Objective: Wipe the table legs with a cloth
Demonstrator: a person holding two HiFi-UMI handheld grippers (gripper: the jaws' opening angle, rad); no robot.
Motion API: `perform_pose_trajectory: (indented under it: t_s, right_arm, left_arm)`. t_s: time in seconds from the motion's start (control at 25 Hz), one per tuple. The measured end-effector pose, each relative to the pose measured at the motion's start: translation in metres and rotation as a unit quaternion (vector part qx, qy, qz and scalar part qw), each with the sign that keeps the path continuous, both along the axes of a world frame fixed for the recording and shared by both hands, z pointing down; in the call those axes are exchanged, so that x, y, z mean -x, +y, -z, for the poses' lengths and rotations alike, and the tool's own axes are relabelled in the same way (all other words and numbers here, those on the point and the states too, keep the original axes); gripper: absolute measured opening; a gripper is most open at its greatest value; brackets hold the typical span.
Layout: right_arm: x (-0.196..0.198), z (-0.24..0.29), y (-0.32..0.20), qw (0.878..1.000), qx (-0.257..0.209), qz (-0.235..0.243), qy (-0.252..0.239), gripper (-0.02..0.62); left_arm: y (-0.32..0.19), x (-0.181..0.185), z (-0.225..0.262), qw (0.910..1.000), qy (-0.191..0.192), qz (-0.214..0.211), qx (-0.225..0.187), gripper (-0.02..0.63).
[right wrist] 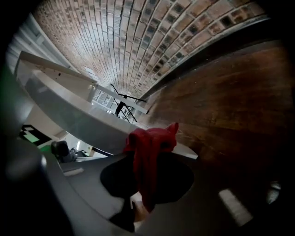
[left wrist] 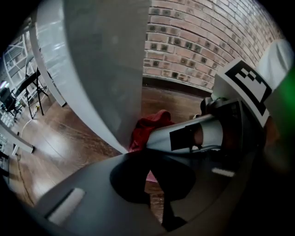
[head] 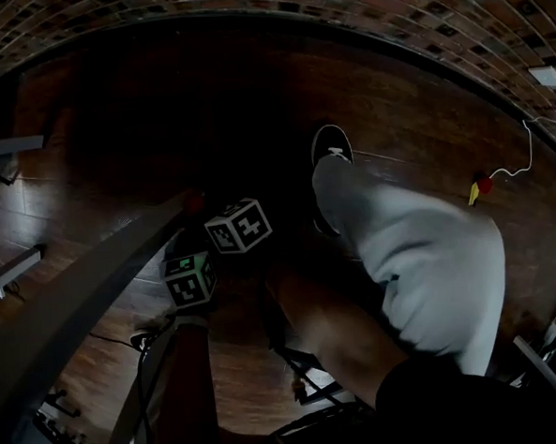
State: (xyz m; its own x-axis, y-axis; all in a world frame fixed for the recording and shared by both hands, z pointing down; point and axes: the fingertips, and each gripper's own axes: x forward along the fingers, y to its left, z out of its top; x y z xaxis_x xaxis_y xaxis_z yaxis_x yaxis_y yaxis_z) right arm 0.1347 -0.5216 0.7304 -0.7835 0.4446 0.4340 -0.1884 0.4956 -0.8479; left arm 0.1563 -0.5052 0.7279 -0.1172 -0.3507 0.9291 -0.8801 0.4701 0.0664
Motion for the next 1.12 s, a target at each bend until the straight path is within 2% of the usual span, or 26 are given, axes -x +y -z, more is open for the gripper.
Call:
perform_pose_trajectory:
  t_s: [0.28,0.4,0.48,0.56,0.64,0.72,0.96,1.04,1.12]
  right_arm:
    - [0.0,-0.061,-0.014,0.998,-0.009,0.021,0.058,0.054]
    - [0.001,-0.085,-0.015,0.997,-0.002,0.039,0.072,0.052]
    - [0.004,-0.098,-0.02,0.996,0.007,0.034,0.078,0.053]
    - [0.01,-0.109,-0.03,0.996,0.017,0.014,0.083,0.052]
    - [0.019,-0.116,-0.039,0.996,0.028,-0.001,0.082,0.052]
    - [0.028,-0.12,-0.043,0.996,0.04,0.004,0.083,0.052]
    - [0.048,-0.128,-0.025,0.989,0.039,0.106,0.091,0.052]
    - [0.053,-0.124,-0.021,0.988,0.038,0.128,0.084,0.049]
    - [0.055,-0.115,-0.021,0.987,0.042,0.137,0.07,0.049]
  left_arm:
    - [-0.012,-0.002,-0.056,0.9991,0.038,0.013,0.016,0.0]
    - [-0.012,0.0,-0.078,0.9977,0.044,0.048,0.017,0.0]
    - [-0.013,0.004,-0.09,0.9947,0.045,0.092,0.012,0.0]
    - [-0.015,0.009,-0.102,0.9861,0.05,0.158,-0.003,0.0]
    - [-0.02,0.013,-0.109,0.9735,0.054,0.22,-0.026,0.0]
    - [-0.026,0.017,-0.114,0.9624,0.055,0.261,-0.049,0.0]
    - [-0.02,0.027,-0.118,0.9192,0.05,0.382,-0.084,0.0]
    - [-0.021,0.03,-0.114,0.9138,0.051,0.392,-0.095,0.0]
    - [-0.025,0.032,-0.106,0.9161,0.043,0.385,-0.103,0.0]
